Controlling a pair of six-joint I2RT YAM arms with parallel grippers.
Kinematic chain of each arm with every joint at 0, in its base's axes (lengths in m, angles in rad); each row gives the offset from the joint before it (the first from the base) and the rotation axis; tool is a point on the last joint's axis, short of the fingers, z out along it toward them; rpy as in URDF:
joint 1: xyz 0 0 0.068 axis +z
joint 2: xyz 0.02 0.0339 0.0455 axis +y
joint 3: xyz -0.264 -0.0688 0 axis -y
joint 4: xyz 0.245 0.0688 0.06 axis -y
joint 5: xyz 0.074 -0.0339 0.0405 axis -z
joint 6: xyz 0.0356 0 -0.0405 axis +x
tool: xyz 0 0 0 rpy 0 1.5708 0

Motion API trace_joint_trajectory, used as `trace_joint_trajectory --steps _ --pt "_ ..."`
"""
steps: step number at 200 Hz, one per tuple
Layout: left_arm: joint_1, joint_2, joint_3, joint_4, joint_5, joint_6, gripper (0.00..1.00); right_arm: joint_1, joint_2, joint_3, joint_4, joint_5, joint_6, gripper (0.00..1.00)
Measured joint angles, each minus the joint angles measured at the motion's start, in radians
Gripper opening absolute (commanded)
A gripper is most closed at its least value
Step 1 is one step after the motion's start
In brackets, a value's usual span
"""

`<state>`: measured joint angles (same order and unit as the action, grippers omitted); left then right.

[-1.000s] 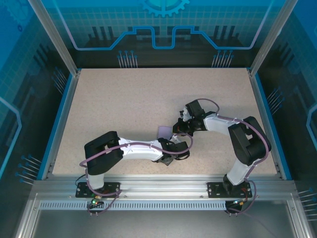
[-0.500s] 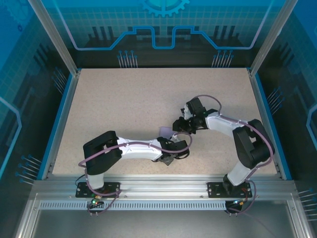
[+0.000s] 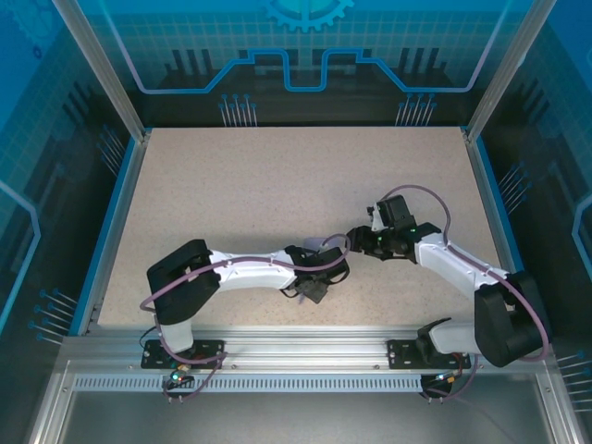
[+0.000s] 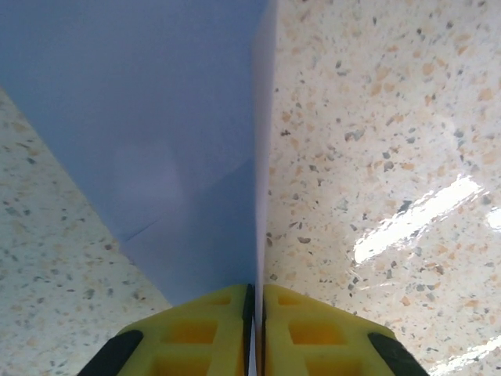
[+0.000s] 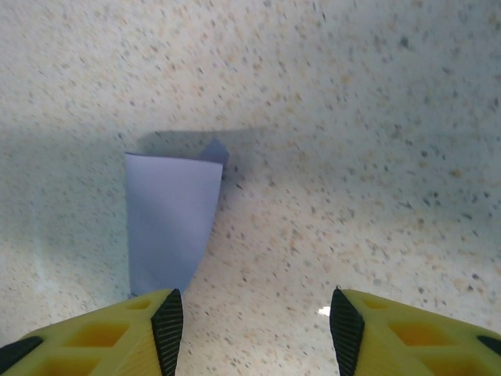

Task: Fold a paper plane with a square sheet of paper (fold left side to right side)
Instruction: Fold the wing for the fifth time at the center of the table.

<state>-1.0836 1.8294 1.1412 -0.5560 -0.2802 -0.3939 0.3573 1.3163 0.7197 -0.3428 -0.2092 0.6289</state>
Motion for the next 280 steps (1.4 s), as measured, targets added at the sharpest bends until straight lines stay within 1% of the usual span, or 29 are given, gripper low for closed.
trace_joint_trajectory --steps 27,66,85,117,143,198,247,260,280 --pt "0.0 0.037 0.018 -0.004 0.018 0.0 0.2 0.0 0.0 -0.016 0.001 -0.008 -0.002 0.56" --pt "0.0 0.042 0.031 -0.008 0.028 0.002 0.24 0.0 0.007 -0.019 0.004 -0.019 -0.002 0.56" --pt "0.0 0.042 0.031 -0.008 0.033 0.002 0.25 0.0 0.018 -0.019 0.004 -0.027 -0.002 0.56" --pt "0.0 0.042 0.031 -0.008 0.046 0.0 0.22 0.0 0.028 -0.019 0.003 -0.034 -0.002 0.56" --pt "0.0 0.042 0.031 -0.007 0.063 -0.001 0.22 0.0 0.032 -0.019 0.003 -0.034 -0.002 0.56" --pt "0.0 0.042 0.031 -0.007 0.076 -0.011 0.26 0.0 0.047 -0.019 0.001 -0.035 -0.002 0.56" --pt "0.0 0.02 0.027 -0.007 0.076 -0.027 0.27 0.0 0.059 -0.019 -0.001 -0.038 -0.002 0.56" --pt "0.0 0.01 0.027 -0.007 0.076 -0.027 0.3 0.0 0.061 -0.019 -0.001 -0.038 -0.002 0.56" --pt "0.0 0.005 0.027 -0.007 0.076 -0.031 0.29 0.0 0.066 -0.019 -0.002 -0.038 -0.002 0.56"
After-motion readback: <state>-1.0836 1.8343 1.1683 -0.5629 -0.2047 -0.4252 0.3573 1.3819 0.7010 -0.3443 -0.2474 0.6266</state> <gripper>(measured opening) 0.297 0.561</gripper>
